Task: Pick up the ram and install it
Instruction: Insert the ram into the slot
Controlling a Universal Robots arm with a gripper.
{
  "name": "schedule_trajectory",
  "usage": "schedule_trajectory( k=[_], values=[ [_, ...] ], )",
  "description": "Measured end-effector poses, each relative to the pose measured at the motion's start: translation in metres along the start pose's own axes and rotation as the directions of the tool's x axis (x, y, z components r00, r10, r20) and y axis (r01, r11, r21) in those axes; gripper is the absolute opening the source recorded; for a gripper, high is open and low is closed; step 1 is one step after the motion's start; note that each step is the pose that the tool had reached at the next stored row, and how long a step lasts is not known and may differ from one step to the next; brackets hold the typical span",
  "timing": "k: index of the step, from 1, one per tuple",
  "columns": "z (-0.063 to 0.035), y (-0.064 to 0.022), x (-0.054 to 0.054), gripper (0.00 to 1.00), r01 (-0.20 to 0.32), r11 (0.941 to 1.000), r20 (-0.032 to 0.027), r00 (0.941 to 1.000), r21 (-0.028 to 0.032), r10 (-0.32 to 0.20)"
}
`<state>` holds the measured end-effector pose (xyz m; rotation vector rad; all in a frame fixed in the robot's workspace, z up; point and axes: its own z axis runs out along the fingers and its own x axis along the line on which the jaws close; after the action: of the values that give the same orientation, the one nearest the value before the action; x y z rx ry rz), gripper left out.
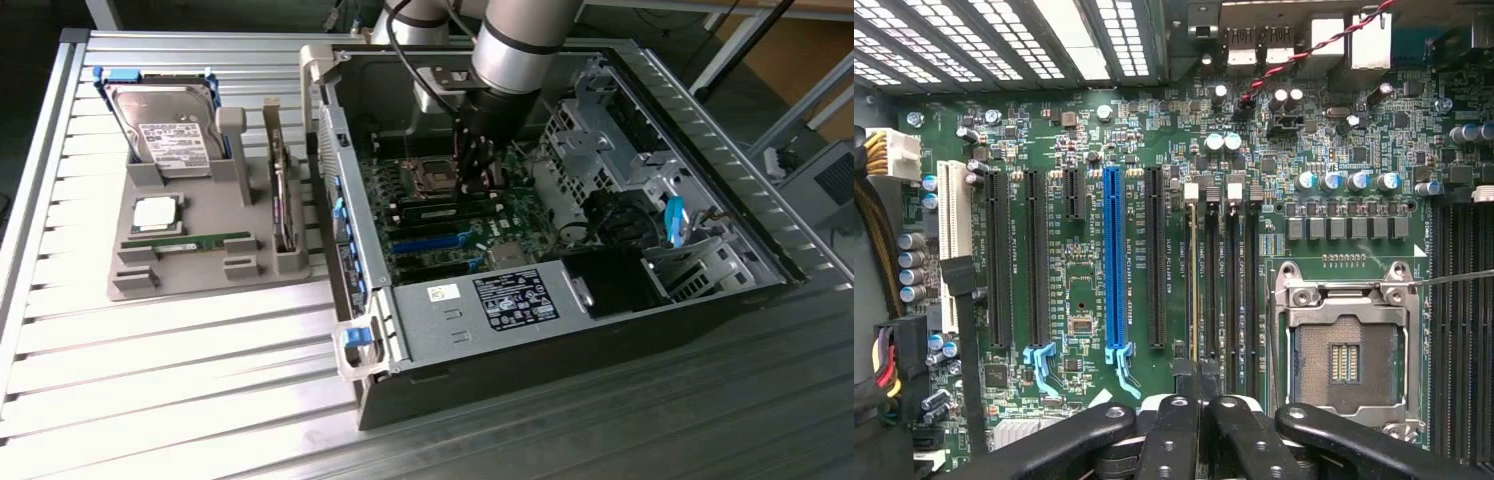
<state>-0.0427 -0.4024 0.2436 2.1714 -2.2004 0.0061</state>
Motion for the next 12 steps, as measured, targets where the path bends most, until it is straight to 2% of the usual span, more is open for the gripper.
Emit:
schedule_trajectory(
  k=[10,12],
  values=[
    [-0.0021,-0.0162,0.000,0.09,0.000,1.0000,-0.0010,1.0000,-0.0003,0.000],
    [-0.0042,-0.0241,0.000,0.09,0.000,1.0000,-0.0018,1.0000,-0.0003,0.000]
  ],
)
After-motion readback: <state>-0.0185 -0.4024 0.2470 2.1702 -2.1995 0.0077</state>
